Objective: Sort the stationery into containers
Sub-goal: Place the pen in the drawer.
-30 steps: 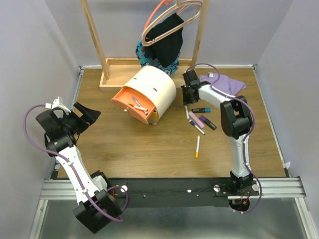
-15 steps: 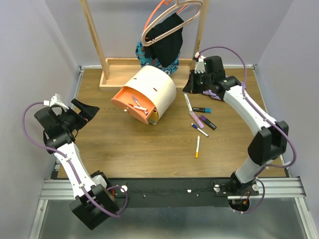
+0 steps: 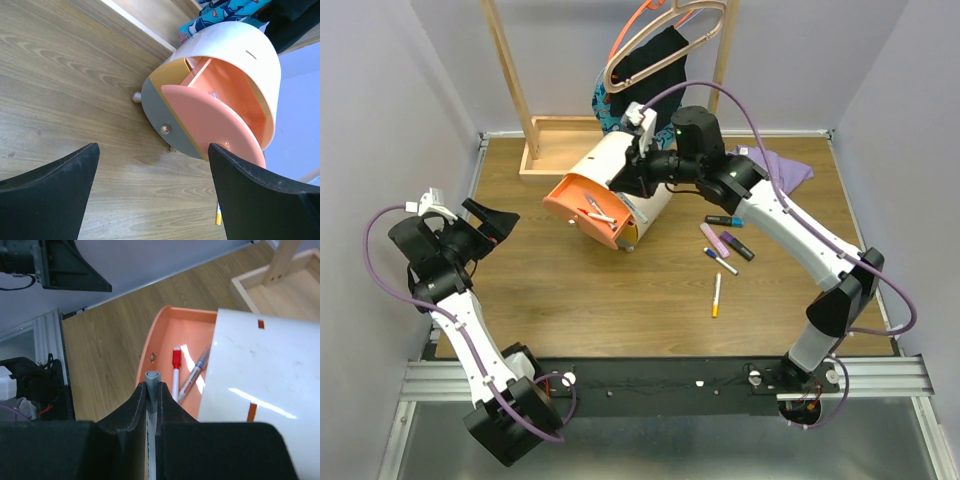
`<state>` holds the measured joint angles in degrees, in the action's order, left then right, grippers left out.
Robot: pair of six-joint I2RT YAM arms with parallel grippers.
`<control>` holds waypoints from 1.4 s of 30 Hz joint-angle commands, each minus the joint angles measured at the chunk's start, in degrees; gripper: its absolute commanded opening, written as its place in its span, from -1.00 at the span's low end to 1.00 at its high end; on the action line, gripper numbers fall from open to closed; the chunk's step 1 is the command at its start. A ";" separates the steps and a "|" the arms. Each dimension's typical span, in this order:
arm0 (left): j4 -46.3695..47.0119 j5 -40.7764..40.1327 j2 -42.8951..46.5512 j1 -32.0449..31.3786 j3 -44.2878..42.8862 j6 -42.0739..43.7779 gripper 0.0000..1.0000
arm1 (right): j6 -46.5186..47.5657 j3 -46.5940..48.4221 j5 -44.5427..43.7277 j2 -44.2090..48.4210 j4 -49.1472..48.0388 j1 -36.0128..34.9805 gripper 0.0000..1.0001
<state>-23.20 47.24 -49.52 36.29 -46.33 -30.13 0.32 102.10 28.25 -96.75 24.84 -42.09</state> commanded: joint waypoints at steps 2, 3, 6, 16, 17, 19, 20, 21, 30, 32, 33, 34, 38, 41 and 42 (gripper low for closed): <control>-1.84 1.45 2.05 0.01 0.18 0.42 0.97 | 4.86 7.93 0.67 -6.60 -0.41 -2.56 -0.99; -2.02 1.45 2.32 -0.08 0.01 0.68 0.97 | 5.04 8.63 0.58 -8.18 -0.49 -3.00 -0.99; -2.55 1.36 2.76 -0.17 0.18 0.69 0.97 | 5.74 9.95 -0.04 -10.47 -1.63 -3.70 -0.99; -2.82 1.27 2.67 -0.26 0.18 0.86 0.97 | 6.45 12.50 -0.91 -14.96 -4.62 -6.43 -0.99; -2.47 1.36 2.58 -0.26 0.18 0.51 0.97 | 6.54 12.42 -1.00 -15.39 -5.06 -6.60 -0.99; -2.20 1.36 2.58 -0.26 0.18 0.25 0.97 | 6.54 12.42 -1.18 -15.66 -5.50 -6.87 -0.99; -1.94 1.36 2.24 -0.26 0.18 0.25 0.97 | 6.63 12.50 -1.35 -15.92 -5.77 -6.87 -0.99; -2.02 1.36 2.23 -0.26 0.10 0.25 0.97 | 6.80 12.50 -1.44 -15.84 -5.86 -6.87 -0.99; 0.09 1.62 1.62 -0.26 1.33 -1.42 0.97 | 6.36 12.24 -3.46 -17.51 -5.95 -6.96 -0.38; 0.26 1.71 1.44 -0.26 1.24 -1.25 0.97 | 5.58 13.29 -4.95 -17.95 -4.72 -6.96 -0.12; 0.26 1.71 1.27 -0.26 0.89 -1.07 0.97 | 5.57 13.56 -5.31 -17.77 -4.37 -6.96 -0.07; 0.17 1.89 1.26 -0.26 0.63 -0.90 0.97 | 5.57 13.65 -5.66 -16.64 -4.19 -6.96 -0.01; -0.26 3.11 0.39 -0.17 -0.69 0.07 0.97 | 8.63 10.58 -8.29 -10.42 -2.27 -6.96 0.03; -0.61 4.61 0.21 -0.35 -2.71 0.86 0.97 | 11.63 2.08 -9.62 -0.43 -1.19 -5.38 0.02; -0.97 4.70 0.21 -0.43 -3.76 1.99 0.97 | 11.46 -2.13 -9.88 2.41 -1.63 -3.03 0.02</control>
<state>-24.47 48.56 -49.12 36.25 -46.24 -30.63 7.97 109.82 21.76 -109.49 21.34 -48.62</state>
